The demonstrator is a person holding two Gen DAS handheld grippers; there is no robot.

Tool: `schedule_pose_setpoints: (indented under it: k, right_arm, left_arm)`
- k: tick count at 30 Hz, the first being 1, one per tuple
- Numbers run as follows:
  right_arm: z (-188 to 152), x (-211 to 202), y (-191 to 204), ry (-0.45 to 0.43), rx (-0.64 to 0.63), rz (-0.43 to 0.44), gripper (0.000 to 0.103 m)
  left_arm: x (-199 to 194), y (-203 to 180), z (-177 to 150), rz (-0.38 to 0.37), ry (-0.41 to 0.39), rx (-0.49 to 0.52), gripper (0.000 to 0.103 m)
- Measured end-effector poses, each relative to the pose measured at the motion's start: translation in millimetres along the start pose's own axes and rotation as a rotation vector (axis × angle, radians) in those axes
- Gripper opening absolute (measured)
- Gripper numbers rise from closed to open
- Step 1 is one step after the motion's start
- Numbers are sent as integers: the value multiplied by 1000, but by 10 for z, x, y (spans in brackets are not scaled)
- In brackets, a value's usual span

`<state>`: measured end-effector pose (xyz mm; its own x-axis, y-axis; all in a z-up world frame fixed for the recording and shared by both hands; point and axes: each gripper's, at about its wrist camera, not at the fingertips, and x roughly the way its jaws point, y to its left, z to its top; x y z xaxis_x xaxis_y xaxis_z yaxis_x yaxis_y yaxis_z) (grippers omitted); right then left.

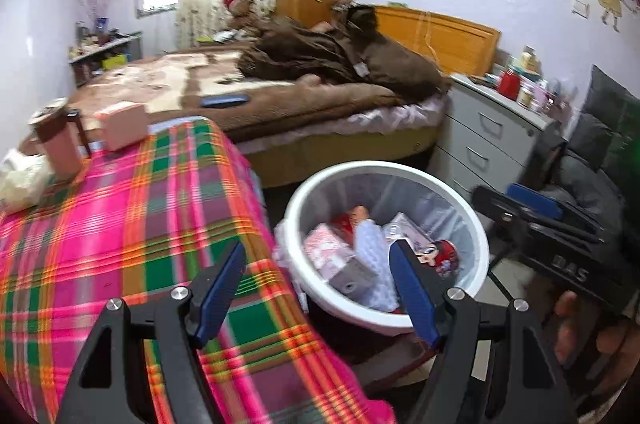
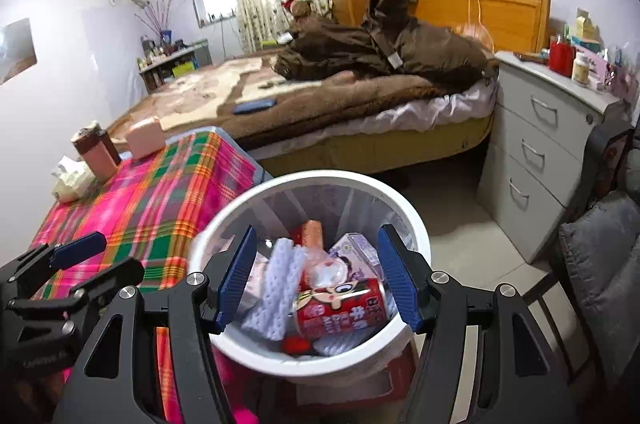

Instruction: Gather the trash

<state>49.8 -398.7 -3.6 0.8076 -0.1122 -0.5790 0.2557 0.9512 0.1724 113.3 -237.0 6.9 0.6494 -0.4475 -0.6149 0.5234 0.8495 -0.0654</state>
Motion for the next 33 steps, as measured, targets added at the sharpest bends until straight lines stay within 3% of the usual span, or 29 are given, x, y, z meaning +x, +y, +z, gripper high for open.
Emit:
schedule_pose_setpoints:
  k: [7,12,15,20,33]
  right_arm:
    - [-163,-311,301,-78,-52,-2,64]
    - [-321,-458,489,-117,-77,1,64]
    - [-417,-485,569,-121,-94,7,64]
    - [-504,-510,659,-111,-95,32,64]
    - [-634,-578,845,-110,-111,42,64]
  left_arm:
    - [-483,220,-216,66,-77,-37,76]
    - [-706,364,-372,141,-86,-53,76]
    - [-815,452,-484,138,-95,-78,76]
    - [-982,479,-649,222,-141,-68,76]
    - [-1123,460,-818,274,-190,-65,76]
